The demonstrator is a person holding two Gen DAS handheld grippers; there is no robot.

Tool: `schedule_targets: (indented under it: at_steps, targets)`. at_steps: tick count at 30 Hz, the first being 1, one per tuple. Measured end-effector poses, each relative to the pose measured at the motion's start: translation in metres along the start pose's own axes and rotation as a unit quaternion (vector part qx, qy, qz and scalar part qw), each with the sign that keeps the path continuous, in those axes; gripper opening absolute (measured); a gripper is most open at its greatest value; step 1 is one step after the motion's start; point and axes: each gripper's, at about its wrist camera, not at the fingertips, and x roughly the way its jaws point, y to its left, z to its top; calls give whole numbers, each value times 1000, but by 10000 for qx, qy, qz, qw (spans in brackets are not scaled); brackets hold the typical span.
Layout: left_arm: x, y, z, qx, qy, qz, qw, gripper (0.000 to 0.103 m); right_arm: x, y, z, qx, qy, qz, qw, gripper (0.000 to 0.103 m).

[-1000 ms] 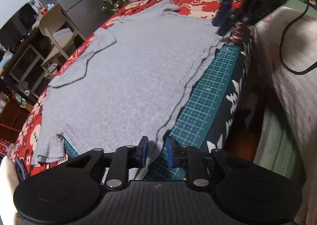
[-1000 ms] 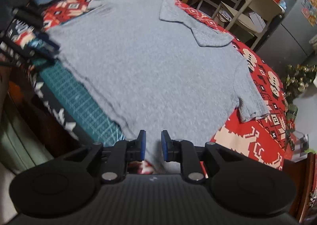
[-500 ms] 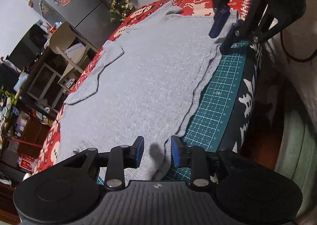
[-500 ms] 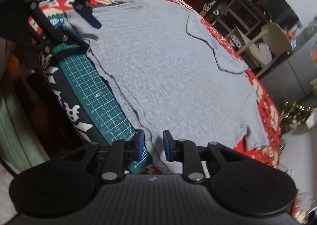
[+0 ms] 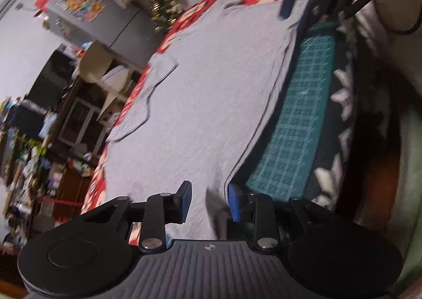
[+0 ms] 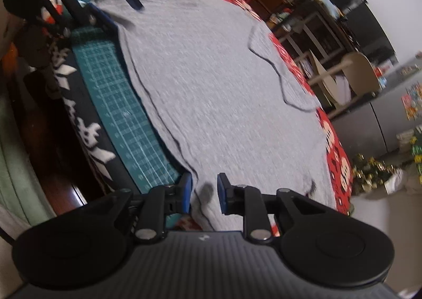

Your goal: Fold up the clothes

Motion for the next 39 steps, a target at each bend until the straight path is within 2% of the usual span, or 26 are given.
schedule_targets:
  at_steps: [6,11,12,13,14,16,20,24,28,33,36,39]
  targets:
    - [5,-5,7,81,-13,149,9999,30,1,16,7,-404,-143,-218,9988,23]
    - [7,-1,1,43,80,219,9997,29,3,11,-4,-265,-27,-345,9991,22]
    - [8,0,0,29,95,224,9997,23,4,10,-7,-214,-43,-351,9991,21]
    - [9,2,-1,17,105,206,9997,13,4,9,-8,-157,-73,-341,9993,16]
    - [9,4,-1,5,107,185,9998,12,5,8,-9,-96,-104,-286,9995,5]
    - [8,9,2,-3,56,124,9999,8,4,2,-6,-62,-253,-239,9994,5]
    - [3,30,11,330,-98,45,9994,8,-4,-27,5,-49,-543,-221,9983,5]
    - [5,64,25,669,-256,81,9974,8,-11,-60,18,-478,-761,-354,9953,5]
    - [23,98,40,1180,-320,132,9924,8,-2,-101,35,-911,-927,-422,9906,5]
    - [60,125,53,1814,-231,47,9831,8,25,-154,58,-979,-1054,-263,9893,5]
    - [89,139,60,1827,-82,-168,9830,8,53,-180,68,-840,-1043,-86,9910,5]
    - [121,152,65,1567,107,-413,9867,8,81,-200,73,-543,-934,114,9941,5]
